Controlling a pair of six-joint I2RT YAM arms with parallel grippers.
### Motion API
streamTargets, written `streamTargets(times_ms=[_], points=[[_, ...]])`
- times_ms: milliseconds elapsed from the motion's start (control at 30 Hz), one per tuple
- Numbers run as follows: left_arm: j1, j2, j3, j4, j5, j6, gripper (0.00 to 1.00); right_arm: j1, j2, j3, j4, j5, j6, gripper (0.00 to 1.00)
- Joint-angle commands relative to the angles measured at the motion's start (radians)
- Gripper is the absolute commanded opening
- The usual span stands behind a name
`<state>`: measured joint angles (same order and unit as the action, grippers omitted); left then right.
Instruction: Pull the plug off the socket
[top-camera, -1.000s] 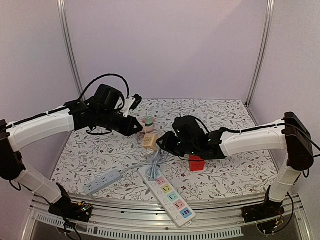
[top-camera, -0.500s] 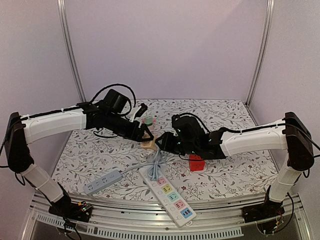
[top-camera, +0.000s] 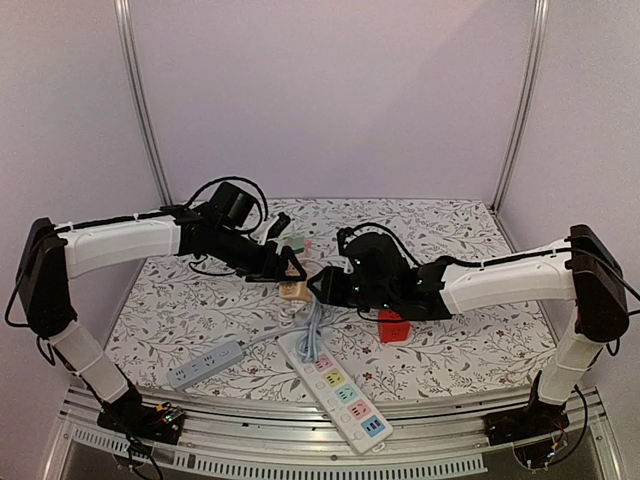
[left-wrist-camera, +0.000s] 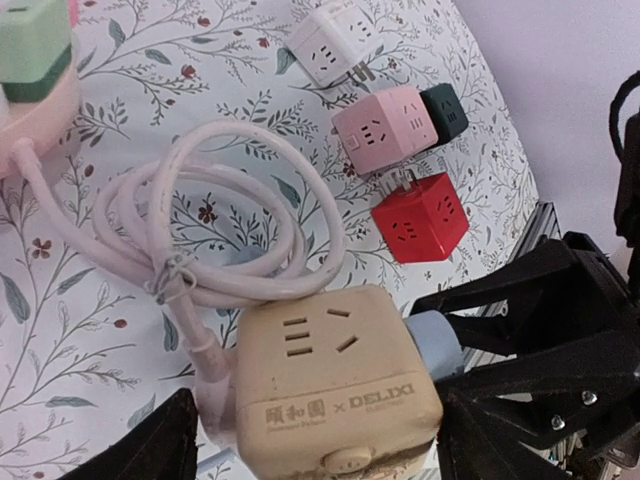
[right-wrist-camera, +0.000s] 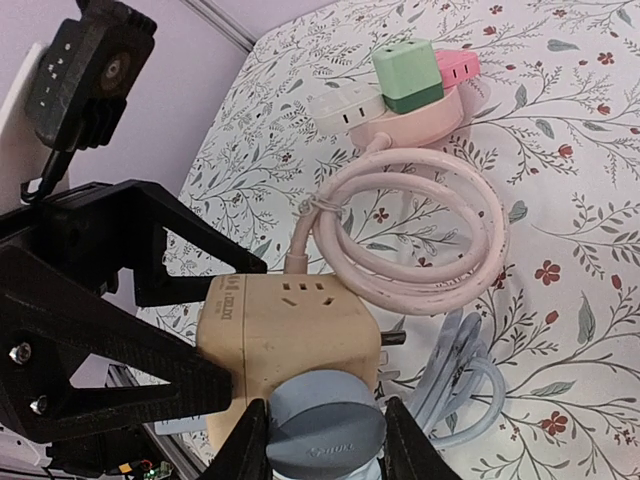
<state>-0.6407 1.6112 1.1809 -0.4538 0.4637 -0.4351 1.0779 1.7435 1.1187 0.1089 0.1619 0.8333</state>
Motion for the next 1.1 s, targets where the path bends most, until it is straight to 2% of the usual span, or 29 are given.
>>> streamTargets(times_ms=[0,133,367,867,1067], points=[[0.013,0.029,0.009,0.003,0.027,-0.015,0.81,0.019,-0.040,0.035,0.097,-0.030,-0.050,0.00],[0.016,0.045,0.008,0.000,0.017,-0.023,0.79,0.021,-0.039,0.045,0.099,-0.042,-0.070,0.00],[0.021,0.061,0.004,0.019,0.051,-0.040,0.65,0.034,-0.030,0.048,0.103,-0.050,-0.094,0.00],[0.022,0.090,0.006,0.029,0.098,-0.062,0.72,0.043,-0.022,0.068,0.101,-0.022,-0.124,0.00],[0.022,0.089,0.005,0.029,0.096,-0.063,0.60,0.046,-0.022,0.066,0.100,-0.009,-0.128,0.00]])
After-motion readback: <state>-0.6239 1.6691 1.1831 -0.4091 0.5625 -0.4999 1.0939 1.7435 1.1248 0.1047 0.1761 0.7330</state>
